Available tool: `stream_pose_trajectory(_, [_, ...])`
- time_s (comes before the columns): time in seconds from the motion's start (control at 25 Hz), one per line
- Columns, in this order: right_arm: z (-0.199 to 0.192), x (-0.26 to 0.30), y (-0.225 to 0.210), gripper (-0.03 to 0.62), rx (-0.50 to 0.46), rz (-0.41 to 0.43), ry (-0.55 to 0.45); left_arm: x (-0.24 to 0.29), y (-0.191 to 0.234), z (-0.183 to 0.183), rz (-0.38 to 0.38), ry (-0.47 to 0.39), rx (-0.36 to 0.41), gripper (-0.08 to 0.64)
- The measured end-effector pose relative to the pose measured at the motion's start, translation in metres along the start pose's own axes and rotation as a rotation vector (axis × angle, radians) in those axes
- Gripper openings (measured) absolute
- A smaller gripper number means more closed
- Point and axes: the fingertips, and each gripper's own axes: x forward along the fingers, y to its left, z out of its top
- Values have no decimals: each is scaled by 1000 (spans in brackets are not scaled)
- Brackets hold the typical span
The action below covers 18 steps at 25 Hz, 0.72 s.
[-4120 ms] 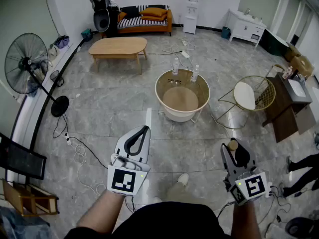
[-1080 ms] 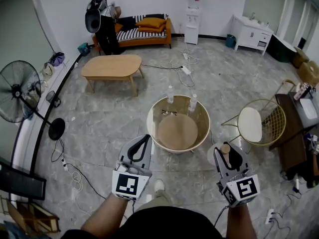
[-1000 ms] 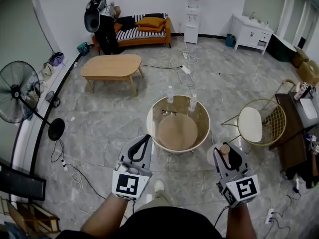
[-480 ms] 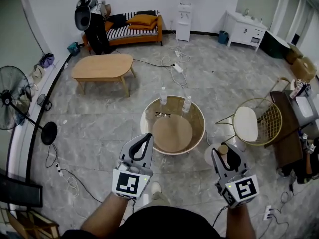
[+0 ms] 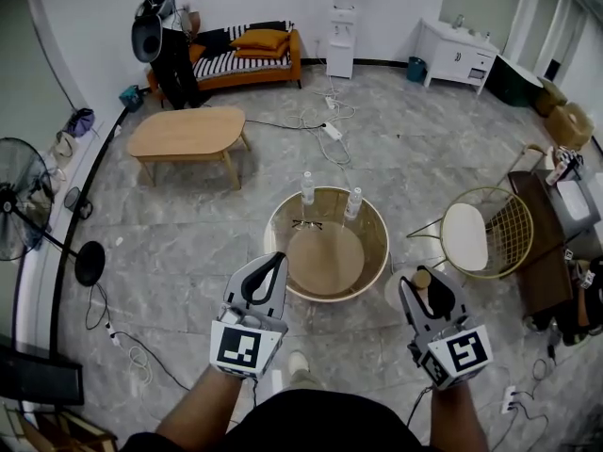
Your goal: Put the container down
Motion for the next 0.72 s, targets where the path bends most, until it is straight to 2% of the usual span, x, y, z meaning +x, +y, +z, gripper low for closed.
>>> stream_pose_trajectory(0.36, [17, 44, 11, 153, -15, 11, 4, 10, 40, -8, -13, 4, 26, 15])
stream_pose_trajectory(0.72, [28, 69, 32, 153, -19, 10, 12, 19, 68, -10, -62, -22, -6, 15])
